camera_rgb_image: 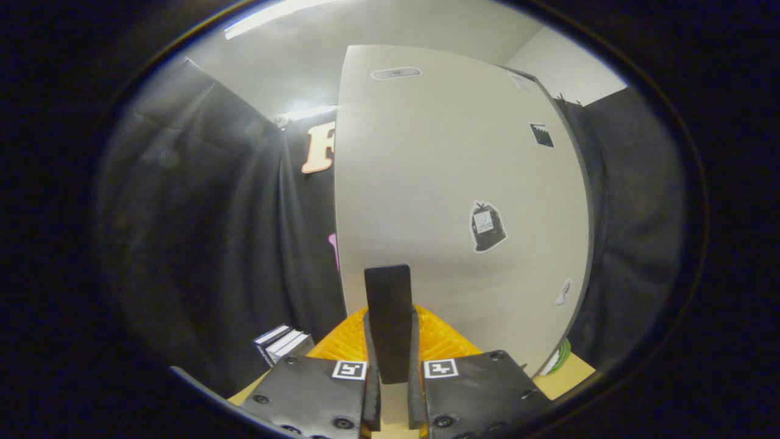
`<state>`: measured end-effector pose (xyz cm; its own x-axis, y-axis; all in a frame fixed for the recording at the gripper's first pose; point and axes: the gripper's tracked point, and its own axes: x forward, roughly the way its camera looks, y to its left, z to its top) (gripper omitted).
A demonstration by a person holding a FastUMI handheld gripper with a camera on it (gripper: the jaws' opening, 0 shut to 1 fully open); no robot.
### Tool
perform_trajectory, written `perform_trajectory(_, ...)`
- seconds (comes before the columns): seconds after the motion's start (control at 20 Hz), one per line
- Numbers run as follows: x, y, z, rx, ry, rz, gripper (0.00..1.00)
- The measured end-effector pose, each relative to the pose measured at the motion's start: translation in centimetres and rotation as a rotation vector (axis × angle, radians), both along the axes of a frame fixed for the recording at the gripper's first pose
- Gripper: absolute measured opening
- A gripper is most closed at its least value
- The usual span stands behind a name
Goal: Open the shoe cabinet door, grab the shoes and put them into the shoe cabinet, then close the shoe cabinet door.
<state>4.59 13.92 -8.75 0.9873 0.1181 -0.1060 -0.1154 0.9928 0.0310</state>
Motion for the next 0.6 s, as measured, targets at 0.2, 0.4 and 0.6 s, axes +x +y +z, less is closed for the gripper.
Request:
perform_trajectory(0.2, -3.8, -2.0, 0.5, 0.024, 0.015, 0.085, 0.20)
perform_trajectory(0.4, -6.3, -4.0, 1.1, 0.034, 0.037, 0.150, 0.19)
perform_trajectory(0.6, -7.5, -5.7, 1.4, 0.049, 0.052, 0.181, 0.19)
